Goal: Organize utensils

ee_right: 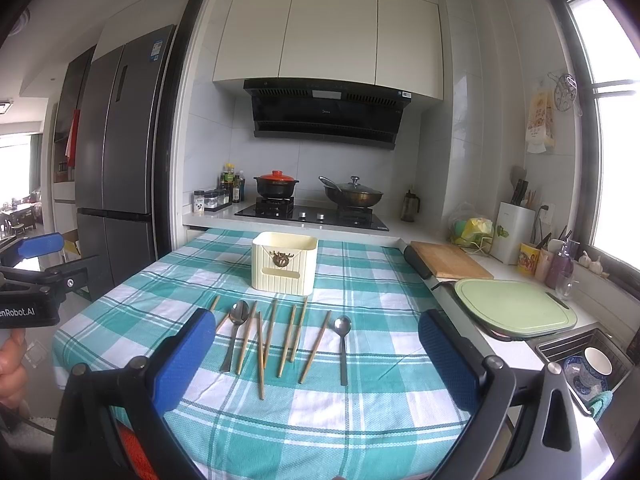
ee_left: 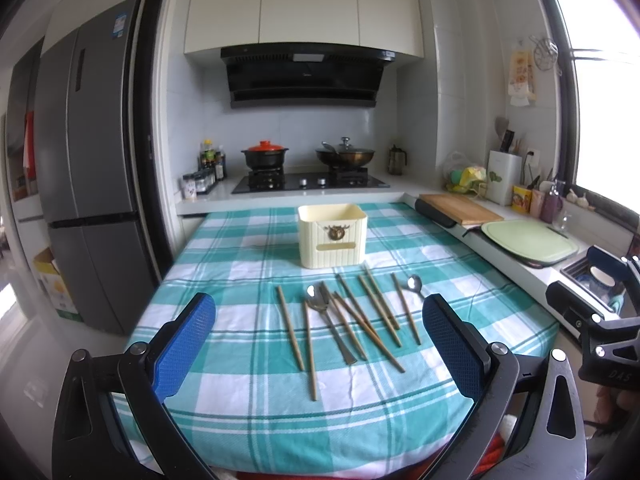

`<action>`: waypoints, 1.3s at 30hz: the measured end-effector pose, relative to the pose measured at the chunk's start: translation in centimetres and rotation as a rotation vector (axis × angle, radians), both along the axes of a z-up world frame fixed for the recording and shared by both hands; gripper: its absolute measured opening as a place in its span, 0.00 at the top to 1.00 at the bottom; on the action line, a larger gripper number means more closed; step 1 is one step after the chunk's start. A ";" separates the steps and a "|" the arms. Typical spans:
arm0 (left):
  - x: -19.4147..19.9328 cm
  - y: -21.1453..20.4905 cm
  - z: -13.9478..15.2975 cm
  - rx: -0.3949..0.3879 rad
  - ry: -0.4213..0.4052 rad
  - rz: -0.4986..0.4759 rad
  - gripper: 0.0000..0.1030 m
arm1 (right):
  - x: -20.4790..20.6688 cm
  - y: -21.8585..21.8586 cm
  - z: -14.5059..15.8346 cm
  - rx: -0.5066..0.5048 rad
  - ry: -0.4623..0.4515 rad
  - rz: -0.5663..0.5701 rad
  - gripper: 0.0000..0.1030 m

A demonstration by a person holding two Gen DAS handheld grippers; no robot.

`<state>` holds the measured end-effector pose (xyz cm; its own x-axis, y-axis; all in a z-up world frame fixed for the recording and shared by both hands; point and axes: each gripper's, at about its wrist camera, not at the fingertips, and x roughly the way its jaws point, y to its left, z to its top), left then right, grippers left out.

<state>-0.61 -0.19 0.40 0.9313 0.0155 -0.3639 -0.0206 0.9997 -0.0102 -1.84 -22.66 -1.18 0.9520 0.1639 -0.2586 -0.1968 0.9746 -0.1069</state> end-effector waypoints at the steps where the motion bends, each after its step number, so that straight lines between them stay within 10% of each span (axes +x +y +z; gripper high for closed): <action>1: 0.0 0.0 0.0 0.000 0.000 0.000 0.01 | 0.0 0.0 0.0 -0.001 0.000 0.000 0.00; 39: 0.6 -0.1 -0.3 -0.001 0.011 0.003 0.01 | 1.0 -0.6 -0.8 0.001 0.013 -0.015 0.00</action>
